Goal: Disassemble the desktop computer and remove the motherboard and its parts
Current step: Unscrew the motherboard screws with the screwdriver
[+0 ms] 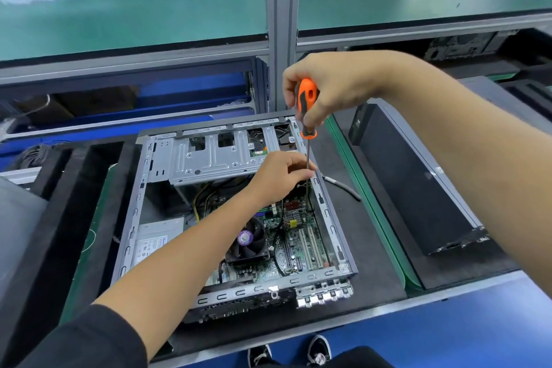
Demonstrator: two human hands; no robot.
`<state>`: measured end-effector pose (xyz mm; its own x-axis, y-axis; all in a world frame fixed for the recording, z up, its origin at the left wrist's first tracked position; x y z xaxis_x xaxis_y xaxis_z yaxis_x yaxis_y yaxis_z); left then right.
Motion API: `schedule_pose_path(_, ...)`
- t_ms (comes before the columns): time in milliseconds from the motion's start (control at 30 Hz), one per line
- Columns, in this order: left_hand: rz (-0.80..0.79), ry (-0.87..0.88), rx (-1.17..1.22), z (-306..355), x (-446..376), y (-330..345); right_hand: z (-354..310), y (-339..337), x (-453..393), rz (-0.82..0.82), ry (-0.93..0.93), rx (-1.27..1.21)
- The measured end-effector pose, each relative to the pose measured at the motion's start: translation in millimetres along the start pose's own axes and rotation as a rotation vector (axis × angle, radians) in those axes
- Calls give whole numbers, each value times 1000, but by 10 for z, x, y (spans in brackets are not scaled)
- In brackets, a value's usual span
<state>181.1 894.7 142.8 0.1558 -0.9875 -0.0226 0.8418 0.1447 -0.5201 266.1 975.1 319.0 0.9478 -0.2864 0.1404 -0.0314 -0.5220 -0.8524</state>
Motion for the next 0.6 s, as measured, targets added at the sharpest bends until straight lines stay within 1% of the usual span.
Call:
schedule_pose_path(67, 21, 10, -21, -4, 7, -10, -3, 21, 9, -21, -5, -9)
schedule_pose_path(100, 34, 11, -26, -1, 8, -12, -5, 41, 7, -5, -4, -8)
schedule_pose_path(167, 52, 9, -29, 2, 3, -15, 6, 79, 2, 53, -2, -17)
schedule_pose_path(233, 57, 13, -33, -1, 1, -14, 32, 106, 7, 98, 27, -81)
schedule_pose_path(333, 58, 12, -13, -19, 8, -23, 56, 101, 3, 172, 37, -13)
schedule_pose_path(433, 59, 24, -4, -53, 33, -46, 53, 92, -11, 214, 36, -12)
schedule_pose_path(600, 50, -8, 21, -164, 105, -75, 91, 14, -16, 245, 57, -133)
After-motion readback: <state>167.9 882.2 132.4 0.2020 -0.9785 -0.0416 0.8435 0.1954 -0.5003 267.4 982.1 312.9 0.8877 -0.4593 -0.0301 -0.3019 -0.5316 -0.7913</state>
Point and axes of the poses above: each hand's wrist, its own x-axis away from the middle knuckle, its own y-axis out of the palm, z = x × y, the point moved 3 cm from there along -x, towards the middle knuckle, and after that the axes turned 7 degrees about -y, right-handed, at the moved point
